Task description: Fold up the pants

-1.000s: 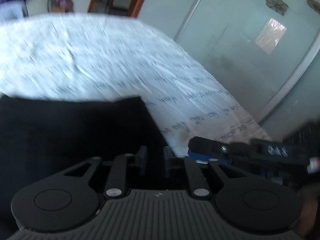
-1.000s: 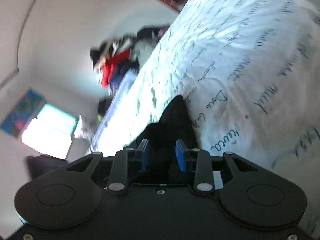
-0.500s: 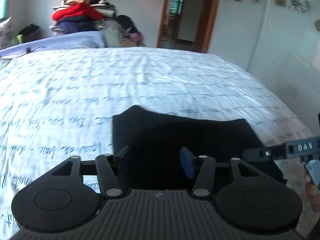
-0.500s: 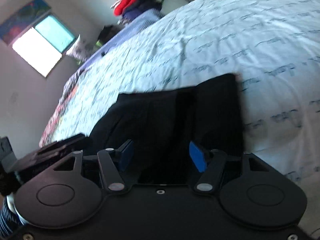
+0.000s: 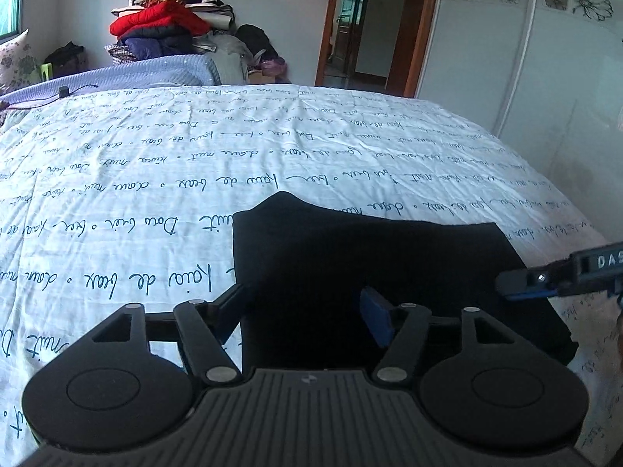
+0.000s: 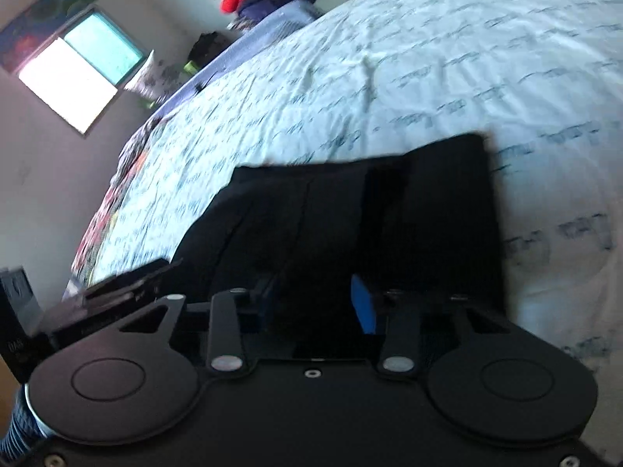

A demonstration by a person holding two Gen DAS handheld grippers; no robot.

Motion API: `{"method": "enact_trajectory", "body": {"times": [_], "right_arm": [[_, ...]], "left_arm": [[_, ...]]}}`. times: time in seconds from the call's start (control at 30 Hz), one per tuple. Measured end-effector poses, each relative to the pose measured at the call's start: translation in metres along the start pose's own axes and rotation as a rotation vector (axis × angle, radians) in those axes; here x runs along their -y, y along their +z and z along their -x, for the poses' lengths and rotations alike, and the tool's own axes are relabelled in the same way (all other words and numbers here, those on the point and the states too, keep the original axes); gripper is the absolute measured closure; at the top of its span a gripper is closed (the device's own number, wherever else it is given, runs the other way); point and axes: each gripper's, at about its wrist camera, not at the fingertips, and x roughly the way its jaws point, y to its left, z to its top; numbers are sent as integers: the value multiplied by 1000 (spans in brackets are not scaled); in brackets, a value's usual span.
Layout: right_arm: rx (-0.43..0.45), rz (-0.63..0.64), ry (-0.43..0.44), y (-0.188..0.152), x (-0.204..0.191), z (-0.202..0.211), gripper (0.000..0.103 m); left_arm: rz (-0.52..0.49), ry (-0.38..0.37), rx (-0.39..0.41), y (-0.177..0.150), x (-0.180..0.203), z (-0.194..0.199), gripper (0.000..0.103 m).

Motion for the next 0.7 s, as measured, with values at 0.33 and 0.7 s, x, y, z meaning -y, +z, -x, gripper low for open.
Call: {"method": "enact_trajectory", "body": {"times": [0.33, 0.7], "right_arm": [[-89, -270, 203, -11, 33, -17, 47], [-153, -292, 135, -2, 47, -1, 53]], "left_arm": [[-67, 27, 7, -11, 20, -6, 27], [-72, 20, 7, -11, 20, -5, 27]]}}
